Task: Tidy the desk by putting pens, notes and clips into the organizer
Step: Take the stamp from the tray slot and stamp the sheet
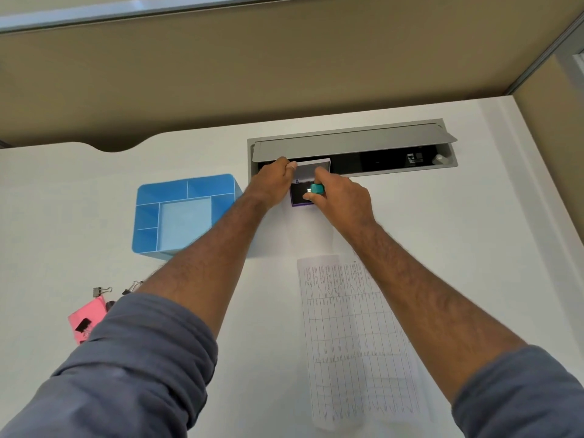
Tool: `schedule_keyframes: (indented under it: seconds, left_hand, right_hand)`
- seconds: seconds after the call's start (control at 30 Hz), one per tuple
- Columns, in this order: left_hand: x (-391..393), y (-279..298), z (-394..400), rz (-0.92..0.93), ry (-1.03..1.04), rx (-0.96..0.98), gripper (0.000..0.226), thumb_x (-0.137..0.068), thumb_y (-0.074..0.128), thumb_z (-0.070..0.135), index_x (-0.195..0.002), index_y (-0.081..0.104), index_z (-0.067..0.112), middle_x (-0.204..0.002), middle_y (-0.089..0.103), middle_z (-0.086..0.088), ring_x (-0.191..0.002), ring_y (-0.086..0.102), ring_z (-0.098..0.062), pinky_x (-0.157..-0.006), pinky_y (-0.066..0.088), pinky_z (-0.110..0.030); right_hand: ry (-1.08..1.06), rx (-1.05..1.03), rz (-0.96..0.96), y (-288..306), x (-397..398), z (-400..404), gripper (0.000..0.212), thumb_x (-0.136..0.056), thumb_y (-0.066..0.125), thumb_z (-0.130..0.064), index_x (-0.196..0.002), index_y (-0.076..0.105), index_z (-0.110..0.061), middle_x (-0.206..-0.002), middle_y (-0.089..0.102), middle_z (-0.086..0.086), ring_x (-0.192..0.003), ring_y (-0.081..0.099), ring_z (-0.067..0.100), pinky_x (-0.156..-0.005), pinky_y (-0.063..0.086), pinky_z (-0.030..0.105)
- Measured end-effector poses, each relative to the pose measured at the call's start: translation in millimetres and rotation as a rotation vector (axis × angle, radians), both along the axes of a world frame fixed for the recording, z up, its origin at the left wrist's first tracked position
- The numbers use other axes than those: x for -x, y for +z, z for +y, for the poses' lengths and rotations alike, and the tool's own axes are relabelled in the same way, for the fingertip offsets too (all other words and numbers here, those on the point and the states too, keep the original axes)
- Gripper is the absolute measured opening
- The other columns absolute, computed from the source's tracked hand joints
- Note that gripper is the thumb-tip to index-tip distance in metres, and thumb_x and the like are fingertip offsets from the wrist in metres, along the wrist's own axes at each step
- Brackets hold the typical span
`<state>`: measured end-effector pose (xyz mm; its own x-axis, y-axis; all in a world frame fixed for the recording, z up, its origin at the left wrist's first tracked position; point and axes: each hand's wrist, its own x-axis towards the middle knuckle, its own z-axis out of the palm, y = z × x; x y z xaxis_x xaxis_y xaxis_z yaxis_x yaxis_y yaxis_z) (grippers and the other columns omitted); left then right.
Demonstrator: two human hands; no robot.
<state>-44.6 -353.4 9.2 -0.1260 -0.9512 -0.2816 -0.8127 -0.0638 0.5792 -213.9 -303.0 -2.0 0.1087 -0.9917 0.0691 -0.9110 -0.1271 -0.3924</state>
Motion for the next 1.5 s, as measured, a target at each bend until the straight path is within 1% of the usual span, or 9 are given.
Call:
schedule_keyframes:
  seconds: [0.13,0.4,0.63,0.73,0.87,1.03,1.13,1.27,1.5]
  left_hand:
    - [0.4,-2.1,-0.1,0.002,0.006,0.004,0.044,-0.111,0.028,0.041,-0.131,0.053,0.009,-0.121,0.064,-0.013,-0.108,0.061,-0.025,-0.096,0.05,-0.04]
    - [0.4,-5.7,-2.3,0.002,0.016,0.002,0.043,-0.111,0.029,0.041,-0.128,0.053,0.009,-0.117,0.064,-0.013,-0.105,0.061,-0.024,-0.089,0.048,-0.036]
    - [-0.7,-10.2,-4.8,0.012,0.015,0.008,0.043,-0.111,0.029,0.041,-0.129,0.053,0.01,-0.117,0.063,-0.011,-0.105,0.06,-0.022,-0.089,0.047,-0.033]
    - [-0.9,-10.9,-4.4,0.025,0.023,0.003,0.043,-0.111,0.029,0.042,-0.129,0.053,0.011,-0.116,0.063,-0.01,-0.105,0.061,-0.022,-0.089,0.048,-0.035]
    - [-2.6,-12.0,-2.9,0.031,0.034,0.009,0.042,-0.11,0.03,0.043,-0.128,0.052,0.012,-0.111,0.061,-0.007,-0.099,0.059,-0.018,-0.082,0.045,-0.032]
    - [-5.3,-15.2,4.2,0.062,0.056,0.011,0.041,-0.11,0.031,0.043,-0.128,0.053,0.013,-0.111,0.063,-0.008,-0.1,0.061,-0.02,-0.085,0.049,-0.034]
    - [-4.6,-14.7,7.1,0.063,0.059,0.015,0.04,-0.11,0.032,0.042,-0.127,0.052,0.013,-0.111,0.063,-0.009,-0.099,0.061,-0.021,-0.084,0.049,-0.035]
    - [-2.6,-11.2,7.2,0.065,0.059,-0.001,0.039,-0.11,0.033,0.043,-0.127,0.052,0.012,-0.111,0.062,-0.009,-0.099,0.061,-0.021,-0.082,0.048,-0.034]
    - [-2.9,-9.6,12.7,0.064,0.073,-0.023,0.038,-0.11,0.033,0.041,-0.129,0.05,0.013,-0.114,0.061,-0.009,-0.099,0.059,-0.019,-0.08,0.044,-0.032]
  right_hand:
    - [-0.01,-0.012,-0.025,1.4,-1.3,-4.4,0.039,-0.093,0.073,-0.048,-0.117,0.057,-0.021,-0.103,0.072,0.003,-0.079,0.057,0.013,-0.067,0.047,0.028]
    - [-0.014,-0.035,-0.034,6.1,-6.5,-19.1,0.04,-0.095,0.071,-0.047,-0.123,0.057,-0.022,-0.106,0.071,0.003,-0.09,0.068,0.019,-0.071,0.052,0.031]
    - [-0.007,-0.029,-0.009,1.0,-3.0,-7.2,0.042,-0.096,0.069,-0.048,-0.125,0.056,-0.021,-0.109,0.072,0.003,-0.087,0.065,0.017,-0.069,0.046,0.028]
    - [-0.002,-0.04,-0.012,4.3,-2.0,-9.1,0.043,-0.096,0.069,-0.049,-0.126,0.056,-0.02,-0.11,0.071,0.004,-0.091,0.067,0.019,-0.072,0.05,0.03]
    - [-0.006,-0.045,-0.012,11.9,-4.6,-14.6,0.044,-0.096,0.07,-0.048,-0.126,0.056,-0.02,-0.11,0.072,0.004,-0.093,0.068,0.02,-0.076,0.054,0.033]
    - [0.006,-0.044,-0.014,7.7,-2.7,-7.9,0.039,-0.096,0.07,-0.047,-0.12,0.055,-0.021,-0.106,0.071,0.004,-0.083,0.059,0.014,-0.07,0.047,0.028]
    - [0.027,-0.046,-0.004,6.8,-3.6,-7.5,0.041,-0.096,0.07,-0.046,-0.124,0.055,-0.02,-0.108,0.071,0.004,-0.088,0.065,0.018,-0.07,0.048,0.029]
    - [0.018,-0.069,-0.027,10.5,-4.8,-14.3,0.044,-0.097,0.069,-0.044,-0.13,0.054,-0.02,-0.113,0.071,0.005,-0.095,0.068,0.021,-0.076,0.052,0.033]
    - [0.011,-0.073,-0.024,5.1,-0.7,-10.0,0.04,-0.097,0.069,-0.045,-0.125,0.053,-0.021,-0.109,0.07,0.004,-0.083,0.054,0.012,-0.07,0.045,0.03]
